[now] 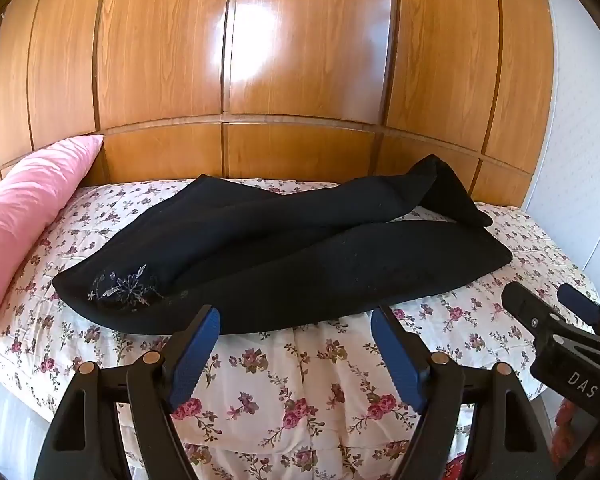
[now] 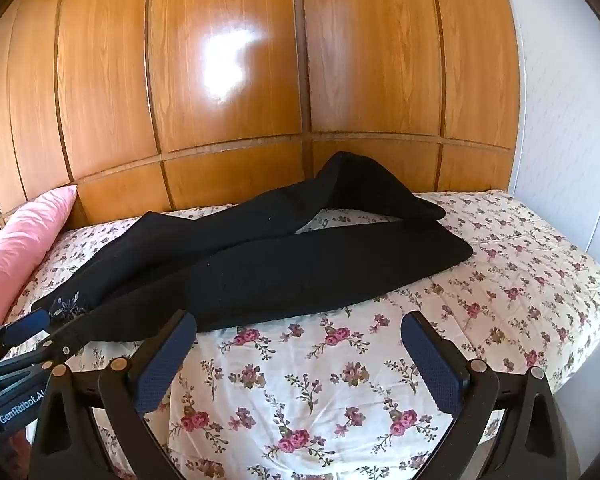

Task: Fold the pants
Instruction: 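Move both tools toward the crumpled black pants on the bed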

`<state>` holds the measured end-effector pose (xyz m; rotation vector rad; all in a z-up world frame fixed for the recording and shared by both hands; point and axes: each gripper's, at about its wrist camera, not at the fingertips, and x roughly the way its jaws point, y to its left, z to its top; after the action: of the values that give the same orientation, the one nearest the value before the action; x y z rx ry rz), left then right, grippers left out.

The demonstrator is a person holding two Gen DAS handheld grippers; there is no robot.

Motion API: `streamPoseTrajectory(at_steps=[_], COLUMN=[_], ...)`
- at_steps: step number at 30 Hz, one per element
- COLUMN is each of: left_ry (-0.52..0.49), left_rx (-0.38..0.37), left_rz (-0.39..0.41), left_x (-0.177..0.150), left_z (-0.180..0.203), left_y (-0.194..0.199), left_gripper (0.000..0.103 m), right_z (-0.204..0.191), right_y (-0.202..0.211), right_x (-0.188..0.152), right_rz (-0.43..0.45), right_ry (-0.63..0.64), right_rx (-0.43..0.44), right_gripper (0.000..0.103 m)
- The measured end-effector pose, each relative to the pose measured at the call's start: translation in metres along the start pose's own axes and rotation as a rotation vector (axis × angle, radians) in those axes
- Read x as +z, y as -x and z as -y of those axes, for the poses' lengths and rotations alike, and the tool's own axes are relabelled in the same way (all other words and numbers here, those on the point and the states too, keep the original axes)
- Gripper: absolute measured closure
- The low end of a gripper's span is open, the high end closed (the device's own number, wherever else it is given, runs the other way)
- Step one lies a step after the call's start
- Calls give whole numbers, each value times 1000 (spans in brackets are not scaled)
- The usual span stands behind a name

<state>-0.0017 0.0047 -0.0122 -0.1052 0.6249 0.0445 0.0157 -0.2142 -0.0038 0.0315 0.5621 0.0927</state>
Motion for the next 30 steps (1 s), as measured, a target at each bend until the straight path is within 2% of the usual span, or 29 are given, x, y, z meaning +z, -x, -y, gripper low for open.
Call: streamPoseTrajectory(at_steps=[30], left_ry=[8], left_rx=[-5], left_rz=[-18], left_x=[3], left_z=[2], left_y=[-2], left_gripper=[24], right_z=[-1], right_y=[-1], right_x=[0], right_rz=[-8], right_ry=[9], right_rx=[6], right_gripper=[0])
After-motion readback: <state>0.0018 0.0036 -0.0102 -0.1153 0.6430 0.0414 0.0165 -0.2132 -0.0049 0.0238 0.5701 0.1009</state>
